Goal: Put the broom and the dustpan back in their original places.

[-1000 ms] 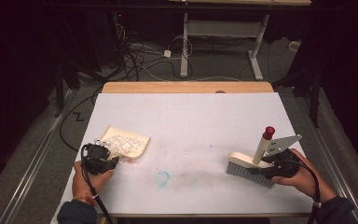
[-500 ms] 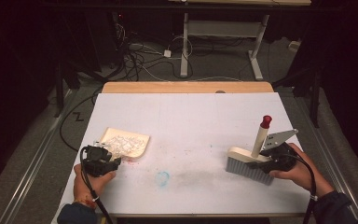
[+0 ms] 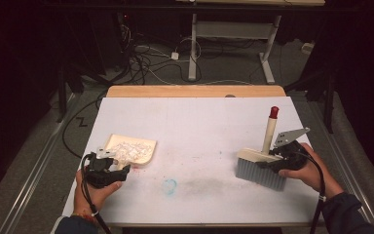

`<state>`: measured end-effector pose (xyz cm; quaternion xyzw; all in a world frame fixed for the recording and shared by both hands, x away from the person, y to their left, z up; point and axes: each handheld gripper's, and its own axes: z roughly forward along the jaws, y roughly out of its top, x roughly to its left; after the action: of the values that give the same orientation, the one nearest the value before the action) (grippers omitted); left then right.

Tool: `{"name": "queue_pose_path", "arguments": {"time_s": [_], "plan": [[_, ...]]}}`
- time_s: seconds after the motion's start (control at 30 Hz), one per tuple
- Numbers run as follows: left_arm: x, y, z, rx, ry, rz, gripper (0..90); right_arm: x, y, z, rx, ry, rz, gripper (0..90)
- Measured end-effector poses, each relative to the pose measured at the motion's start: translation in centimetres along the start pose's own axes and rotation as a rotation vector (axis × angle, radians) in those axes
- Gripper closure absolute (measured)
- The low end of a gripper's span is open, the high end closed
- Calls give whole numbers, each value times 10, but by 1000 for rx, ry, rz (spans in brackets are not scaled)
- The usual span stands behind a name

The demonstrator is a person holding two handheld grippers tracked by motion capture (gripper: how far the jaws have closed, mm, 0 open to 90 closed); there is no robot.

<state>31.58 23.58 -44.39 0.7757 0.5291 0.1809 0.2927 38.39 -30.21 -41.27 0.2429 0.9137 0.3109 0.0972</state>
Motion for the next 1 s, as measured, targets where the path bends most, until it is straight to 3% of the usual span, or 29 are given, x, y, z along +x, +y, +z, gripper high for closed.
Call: {"name": "queue_pose_path", "arguments": {"time_s": [0.23,0.33,0.43,0.47,0.57,0.63,0.73,0.9,1.0], "plan": [[-10,0,-3,-63,-36,81,270,-12,11,10,26,-31,-32,462],[-16,0,-4,-87,-42,122,248,-17,16,17,28,-14,-49,458],[-22,-1,-4,-116,-56,162,237,-20,23,23,69,-43,-62,401],[-24,-2,-4,-120,-57,177,233,-23,25,24,62,-55,-68,381],[-29,-2,-3,-135,-56,203,226,-29,28,22,24,-112,-22,361],[-31,-2,-2,-136,-46,223,225,-30,30,20,-17,-123,-6,364],[-33,-2,-2,-144,-43,233,225,-30,31,19,-23,-184,4,355],[-37,-3,-1,-166,-42,258,214,-34,31,17,-107,-238,73,328],[-40,-4,-1,-187,-35,277,213,-34,31,15,-150,-297,94,300]]}}
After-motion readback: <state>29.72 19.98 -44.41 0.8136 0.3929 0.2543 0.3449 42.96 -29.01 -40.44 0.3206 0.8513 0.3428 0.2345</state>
